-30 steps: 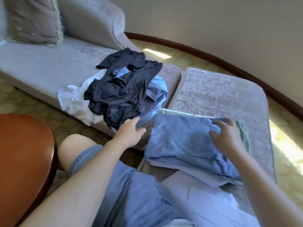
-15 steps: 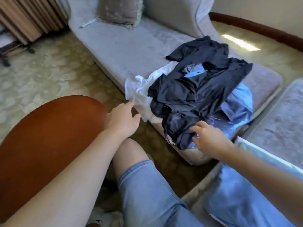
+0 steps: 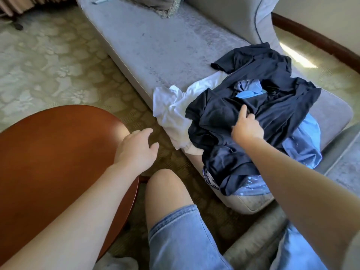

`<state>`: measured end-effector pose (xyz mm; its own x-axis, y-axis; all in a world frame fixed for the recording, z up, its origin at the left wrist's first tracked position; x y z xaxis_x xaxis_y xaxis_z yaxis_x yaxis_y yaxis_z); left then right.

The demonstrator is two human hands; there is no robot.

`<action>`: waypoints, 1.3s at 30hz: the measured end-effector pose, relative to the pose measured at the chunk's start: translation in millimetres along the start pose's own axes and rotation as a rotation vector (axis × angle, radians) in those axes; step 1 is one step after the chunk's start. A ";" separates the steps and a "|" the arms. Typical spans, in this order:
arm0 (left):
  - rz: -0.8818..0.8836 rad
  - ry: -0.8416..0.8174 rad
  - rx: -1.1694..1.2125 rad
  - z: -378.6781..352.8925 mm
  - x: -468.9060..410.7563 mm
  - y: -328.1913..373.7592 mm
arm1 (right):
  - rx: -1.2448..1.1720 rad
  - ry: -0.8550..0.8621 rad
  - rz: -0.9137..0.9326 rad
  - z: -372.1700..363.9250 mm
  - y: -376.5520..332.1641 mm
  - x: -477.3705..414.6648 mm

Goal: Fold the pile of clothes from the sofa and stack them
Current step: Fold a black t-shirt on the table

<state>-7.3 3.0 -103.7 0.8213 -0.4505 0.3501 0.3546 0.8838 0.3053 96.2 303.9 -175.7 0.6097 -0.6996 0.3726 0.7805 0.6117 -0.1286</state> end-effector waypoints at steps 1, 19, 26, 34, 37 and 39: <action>0.001 -0.003 0.001 -0.2 0.1 -2.8 | -0.034 -0.040 -0.036 -2.1 4.2 -4.4; -0.395 -0.137 0.195 -33.0 34.7 62.9 | -1.084 0.174 0.294 27.9 -25.0 168.0; -0.733 -0.124 0.085 -56.9 81.8 132.1 | -1.252 0.126 0.336 28.4 9.9 245.3; -0.568 -0.244 0.271 -18.2 82.0 112.0 | -1.391 0.301 0.256 86.3 -7.0 239.5; -0.485 -0.155 0.340 7.4 81.0 95.4 | -1.342 0.392 0.452 141.0 -54.8 246.6; -0.385 -0.088 0.489 26.4 82.4 76.0 | -1.337 0.442 0.575 177.9 -87.5 254.2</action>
<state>75.5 29.7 -28.3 0.6280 -0.7523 0.1992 0.3557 0.5052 0.7863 158.3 138.2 93.8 0.6667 -0.6898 -0.2824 -0.1703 0.2279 -0.9587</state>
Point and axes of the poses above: each hand's wrist, its own x-axis away from the middle knuckle, its own z-axis out of the back of the hand, y = z × x, the point moved 6 cm from there along -x, towards the middle knuckle, and after that the axes turned 6 degrees about -y, right-handed, at the moved point
